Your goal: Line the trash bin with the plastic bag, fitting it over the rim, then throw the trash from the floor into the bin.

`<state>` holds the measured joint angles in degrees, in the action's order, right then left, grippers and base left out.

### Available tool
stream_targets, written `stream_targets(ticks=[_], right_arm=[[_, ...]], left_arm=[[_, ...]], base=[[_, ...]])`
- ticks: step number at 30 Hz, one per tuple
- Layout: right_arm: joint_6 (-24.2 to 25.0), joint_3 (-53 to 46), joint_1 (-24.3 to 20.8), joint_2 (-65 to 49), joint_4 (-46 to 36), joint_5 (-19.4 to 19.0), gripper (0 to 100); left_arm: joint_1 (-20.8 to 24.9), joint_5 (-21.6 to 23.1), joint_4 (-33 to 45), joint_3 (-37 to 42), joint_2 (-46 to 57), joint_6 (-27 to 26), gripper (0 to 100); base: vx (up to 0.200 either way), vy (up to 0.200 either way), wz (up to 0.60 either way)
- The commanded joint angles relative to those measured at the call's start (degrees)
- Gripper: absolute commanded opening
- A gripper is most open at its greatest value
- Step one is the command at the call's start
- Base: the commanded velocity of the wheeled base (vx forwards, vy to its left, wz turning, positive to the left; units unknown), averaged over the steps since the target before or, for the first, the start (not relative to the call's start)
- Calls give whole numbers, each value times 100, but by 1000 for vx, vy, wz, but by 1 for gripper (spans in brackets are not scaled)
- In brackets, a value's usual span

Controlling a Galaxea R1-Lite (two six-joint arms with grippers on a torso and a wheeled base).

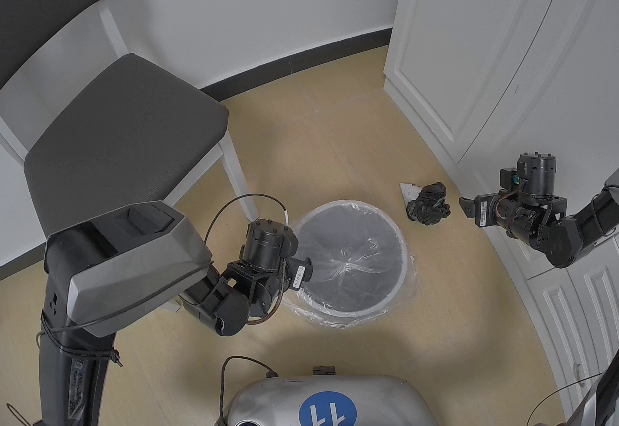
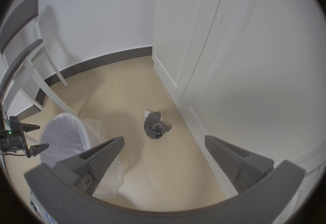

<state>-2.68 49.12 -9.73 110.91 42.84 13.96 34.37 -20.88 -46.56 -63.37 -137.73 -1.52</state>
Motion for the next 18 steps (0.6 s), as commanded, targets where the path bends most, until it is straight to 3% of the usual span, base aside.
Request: stream_targets(ticks=[1,8,18], right_arm=[[-4,1,24,1,5,-7,100],[-4,10,32,27,5,-7,100],[-4,10,41,45,5,-7,100]], left_arm=[[-158,-4,-11,0,-175,21,100],[-422,-4,-73,167,-8,38,100],[-237,-4,129,-211,97,-15,100]], base=[[0,0,0],[0,0,0],[0,0,0]])
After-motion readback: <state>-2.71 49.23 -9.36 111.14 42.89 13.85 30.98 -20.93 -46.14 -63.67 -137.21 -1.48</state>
